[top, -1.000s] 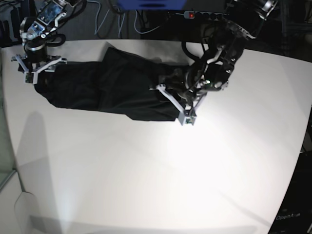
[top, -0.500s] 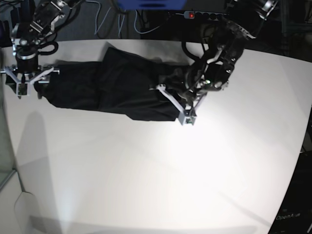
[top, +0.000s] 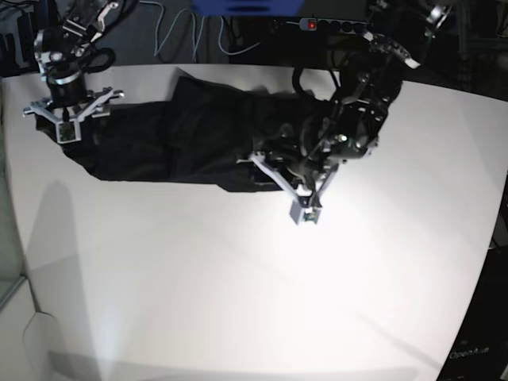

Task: Fold the T-shirt properly
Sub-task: 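Release the strip with both grippers and lift them away, then move the right gripper to the strip's other end and pinch it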

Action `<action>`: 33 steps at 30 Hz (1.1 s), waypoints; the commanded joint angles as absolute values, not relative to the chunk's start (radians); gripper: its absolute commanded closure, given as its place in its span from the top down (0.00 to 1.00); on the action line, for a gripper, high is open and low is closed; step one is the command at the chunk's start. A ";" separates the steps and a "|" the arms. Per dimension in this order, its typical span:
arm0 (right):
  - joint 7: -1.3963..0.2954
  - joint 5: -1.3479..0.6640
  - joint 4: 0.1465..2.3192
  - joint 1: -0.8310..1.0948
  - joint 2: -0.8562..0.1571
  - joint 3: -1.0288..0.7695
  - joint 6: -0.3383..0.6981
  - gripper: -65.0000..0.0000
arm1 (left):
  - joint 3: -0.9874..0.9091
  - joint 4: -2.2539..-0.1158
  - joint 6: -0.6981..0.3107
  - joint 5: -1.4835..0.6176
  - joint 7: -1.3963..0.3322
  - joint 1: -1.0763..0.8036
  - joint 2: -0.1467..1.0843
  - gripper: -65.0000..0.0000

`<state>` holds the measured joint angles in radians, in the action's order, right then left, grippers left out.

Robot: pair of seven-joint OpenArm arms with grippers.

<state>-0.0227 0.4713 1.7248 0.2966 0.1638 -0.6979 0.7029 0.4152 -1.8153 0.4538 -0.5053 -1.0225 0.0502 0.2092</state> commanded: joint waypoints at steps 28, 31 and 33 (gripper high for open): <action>-0.004 0.458 1.719 0.383 0.157 -0.378 0.698 0.45 | 0.134 -1.802 0.449 -0.496 -1.119 -0.067 0.371 0.51; -0.004 0.458 1.721 0.383 0.157 -0.375 0.698 0.46 | 0.134 -1.799 0.449 -0.503 -1.087 -0.073 0.374 0.51; -0.004 0.458 1.721 0.383 0.157 -0.366 0.698 0.48 | 0.136 -1.797 0.449 -0.504 -1.082 -0.073 0.375 0.51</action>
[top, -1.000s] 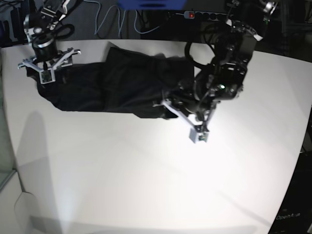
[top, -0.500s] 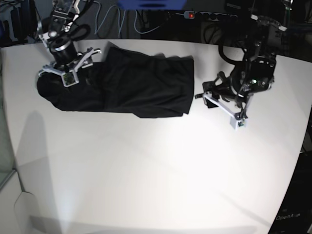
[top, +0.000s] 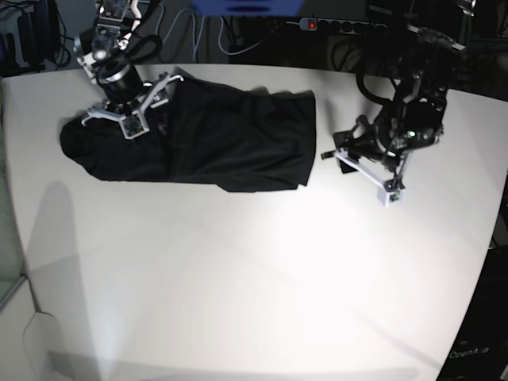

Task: Fold the T-shirt properly
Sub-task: 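Move the right gripper to the strip's other end and pinch it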

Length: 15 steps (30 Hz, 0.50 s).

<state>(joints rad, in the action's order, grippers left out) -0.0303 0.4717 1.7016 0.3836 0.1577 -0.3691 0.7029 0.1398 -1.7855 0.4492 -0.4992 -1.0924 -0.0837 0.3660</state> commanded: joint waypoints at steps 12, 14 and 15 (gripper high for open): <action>0.005 0.458 1.722 0.383 0.157 -0.363 0.698 0.65 | 0.136 -1.797 0.449 -0.498 -1.079 -0.073 0.374 0.51; 0.005 0.458 1.724 0.377 0.157 -0.371 0.698 0.65 | 0.136 -1.797 0.449 -0.496 -1.078 -0.073 0.378 0.51; 0.005 0.458 1.727 0.375 0.157 -0.371 0.698 0.65 | 0.136 -1.797 0.449 -0.496 -1.078 -0.071 0.378 0.51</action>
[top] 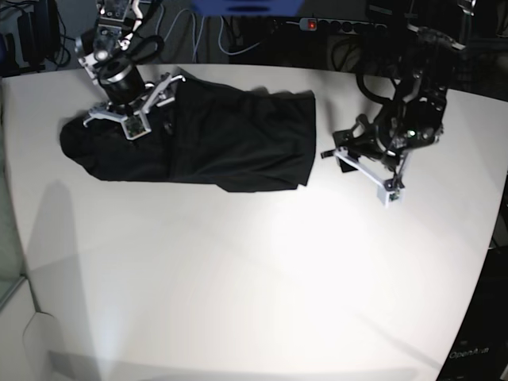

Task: Fold the T-shirt properly
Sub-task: 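Move the right gripper to the strip's other end and pinch it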

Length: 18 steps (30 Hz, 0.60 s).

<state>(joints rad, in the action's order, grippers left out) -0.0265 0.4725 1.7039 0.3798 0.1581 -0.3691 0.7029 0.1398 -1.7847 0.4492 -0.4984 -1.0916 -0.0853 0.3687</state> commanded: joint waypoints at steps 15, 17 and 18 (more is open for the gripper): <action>0.007 0.458 1.745 0.361 0.153 -0.363 0.698 0.47 | 0.008 -1.796 0.447 -0.496 -1.078 -0.099 0.404 0.51; 0.007 0.456 1.748 0.360 0.153 -0.363 0.698 0.46 | 0.008 -1.796 0.447 -0.496 -1.078 -0.102 0.404 0.51; 0.007 0.456 1.751 0.361 0.153 -0.363 0.698 0.46 | 0.008 -1.796 0.447 -0.496 -1.078 -0.104 0.404 0.51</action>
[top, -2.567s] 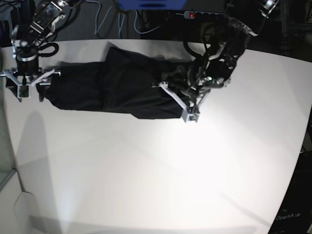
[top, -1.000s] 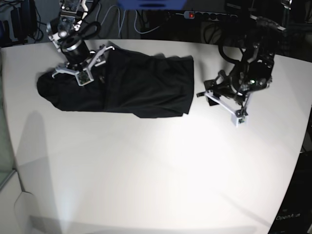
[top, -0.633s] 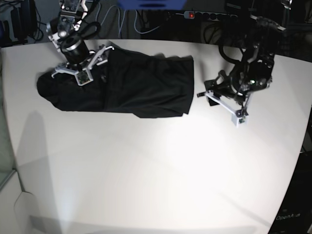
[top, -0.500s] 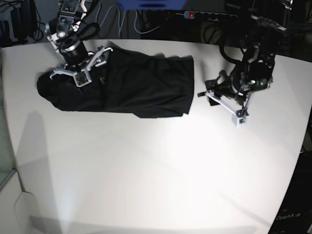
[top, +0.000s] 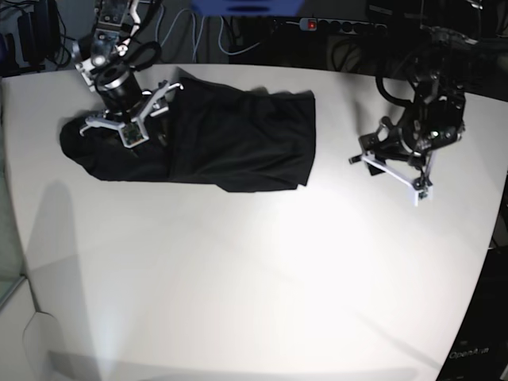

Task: Fold the T-shirt properly
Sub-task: 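Move the right gripper to the strip's other end and pinch it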

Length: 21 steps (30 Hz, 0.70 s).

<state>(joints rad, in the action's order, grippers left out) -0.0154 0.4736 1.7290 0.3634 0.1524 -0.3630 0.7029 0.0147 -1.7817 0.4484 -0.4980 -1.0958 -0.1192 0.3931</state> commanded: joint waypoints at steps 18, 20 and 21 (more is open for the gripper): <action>0.004 0.455 1.762 0.420 0.156 -0.229 0.698 0.47 | 0.008 -1.796 0.447 -0.495 -1.079 -0.110 0.404 0.51; 0.004 0.455 1.748 0.420 0.156 -0.231 0.698 0.47 | 0.008 -1.796 0.447 -0.495 -1.079 -0.110 0.404 0.51; 0.005 0.455 1.736 0.418 0.156 -0.232 0.698 0.47 | 0.008 -1.796 0.447 -0.495 -1.079 -0.110 0.404 0.51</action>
<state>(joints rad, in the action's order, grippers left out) -0.0151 0.4702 1.7241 0.4191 0.1524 -0.2317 0.7025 0.0147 -1.7817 0.4484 -0.4980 -1.0889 -0.1215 0.3935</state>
